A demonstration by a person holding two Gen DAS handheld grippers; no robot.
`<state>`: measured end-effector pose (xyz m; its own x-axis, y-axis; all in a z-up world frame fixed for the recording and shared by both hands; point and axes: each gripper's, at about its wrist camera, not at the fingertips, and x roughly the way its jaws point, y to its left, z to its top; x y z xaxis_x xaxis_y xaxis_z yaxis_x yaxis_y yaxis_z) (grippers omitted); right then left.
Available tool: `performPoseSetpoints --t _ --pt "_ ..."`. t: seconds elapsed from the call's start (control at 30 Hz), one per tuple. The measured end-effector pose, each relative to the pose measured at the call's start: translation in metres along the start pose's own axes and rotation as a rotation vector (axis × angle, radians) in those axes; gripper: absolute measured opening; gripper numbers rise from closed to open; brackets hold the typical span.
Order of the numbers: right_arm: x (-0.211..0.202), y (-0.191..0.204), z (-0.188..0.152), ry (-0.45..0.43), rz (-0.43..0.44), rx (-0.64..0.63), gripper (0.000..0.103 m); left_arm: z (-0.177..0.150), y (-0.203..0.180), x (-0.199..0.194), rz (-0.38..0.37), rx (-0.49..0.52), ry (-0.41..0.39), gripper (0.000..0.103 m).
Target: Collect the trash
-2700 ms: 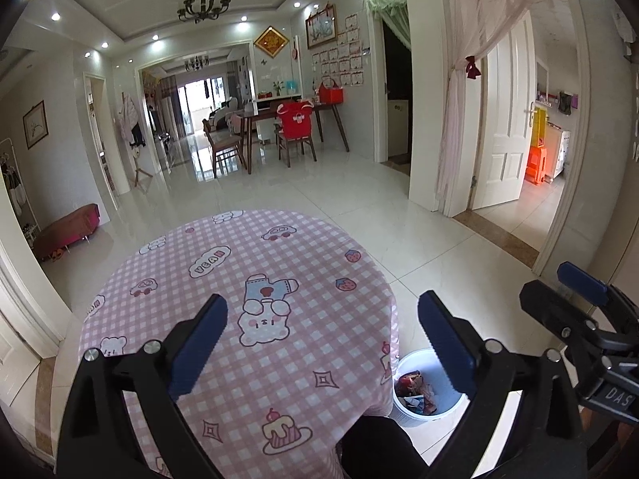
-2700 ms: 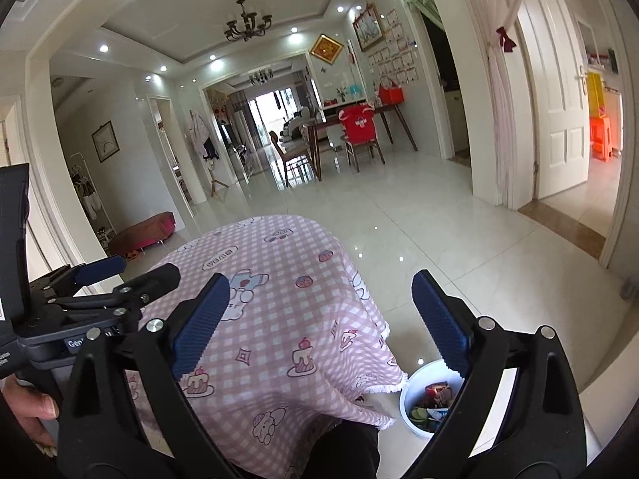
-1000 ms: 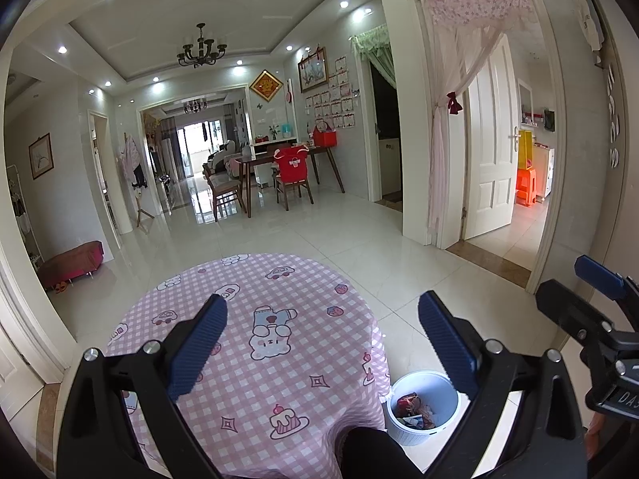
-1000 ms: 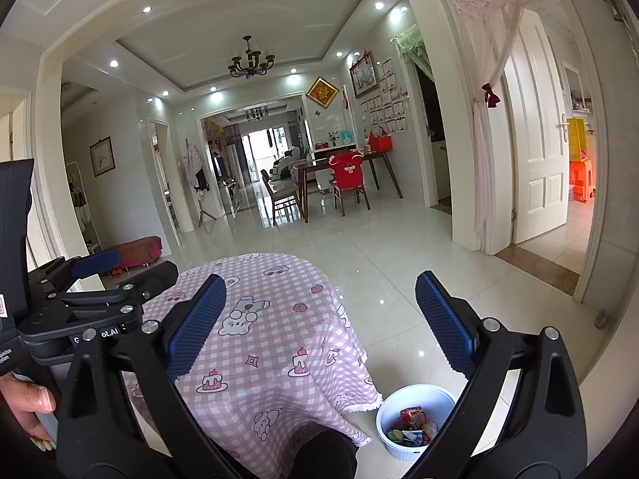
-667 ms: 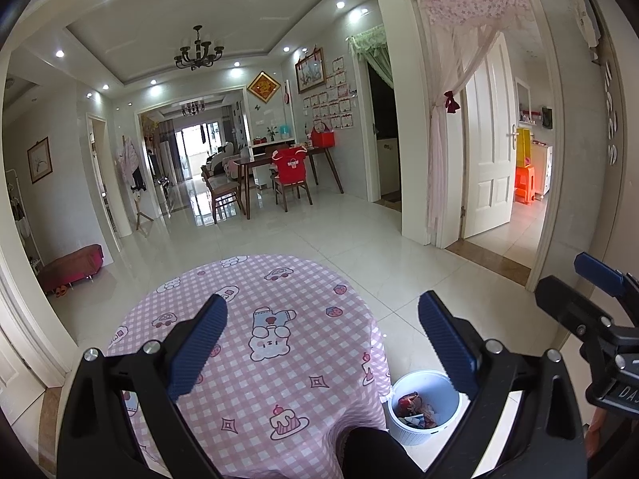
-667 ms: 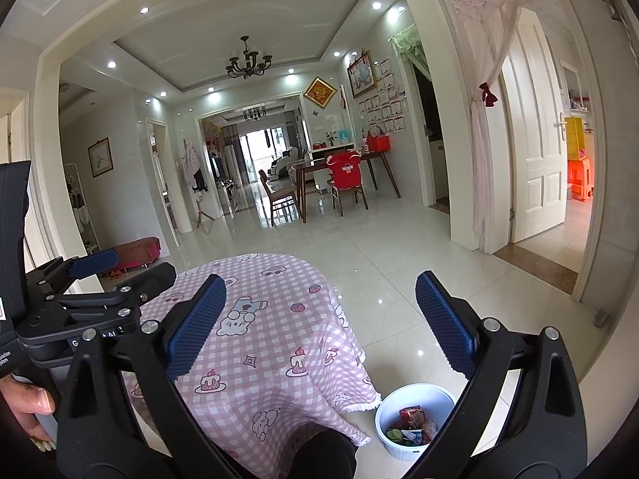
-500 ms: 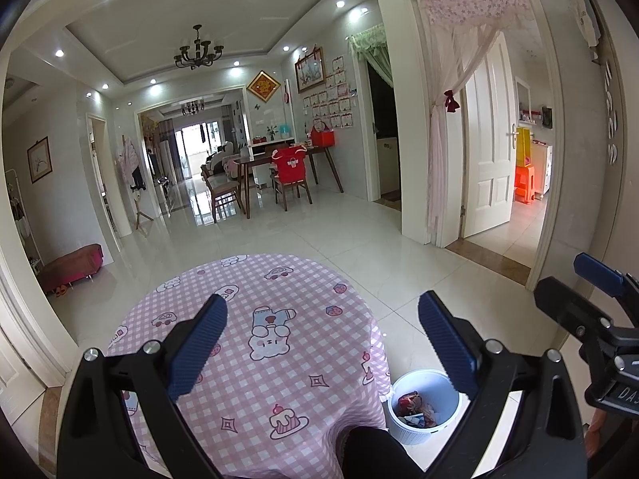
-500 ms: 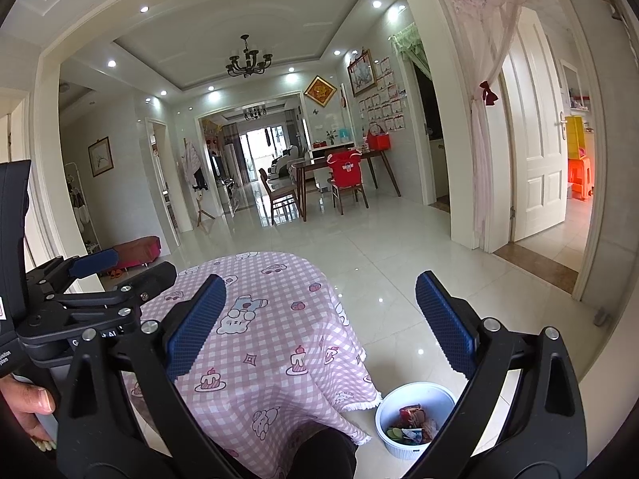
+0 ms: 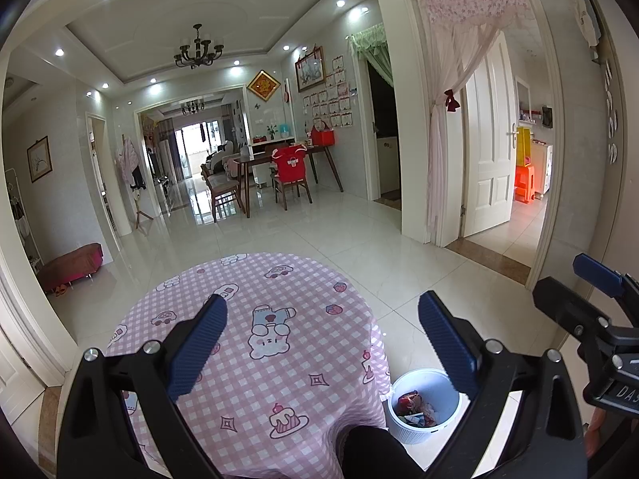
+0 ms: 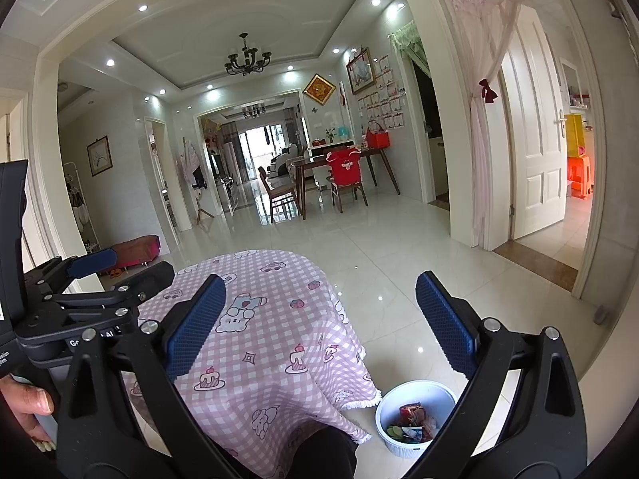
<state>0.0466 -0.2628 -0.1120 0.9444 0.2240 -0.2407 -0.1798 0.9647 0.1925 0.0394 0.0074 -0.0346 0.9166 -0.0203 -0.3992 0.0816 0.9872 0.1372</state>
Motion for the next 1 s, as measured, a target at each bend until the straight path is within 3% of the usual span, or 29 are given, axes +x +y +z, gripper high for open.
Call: performPoseSetpoints --t 1.0 --pt "0.0012 0.0006 -0.0043 0.011 0.001 0.002 0.094 -0.0021 0.0023 0.0012 0.003 -0.002 0.004 0.095"
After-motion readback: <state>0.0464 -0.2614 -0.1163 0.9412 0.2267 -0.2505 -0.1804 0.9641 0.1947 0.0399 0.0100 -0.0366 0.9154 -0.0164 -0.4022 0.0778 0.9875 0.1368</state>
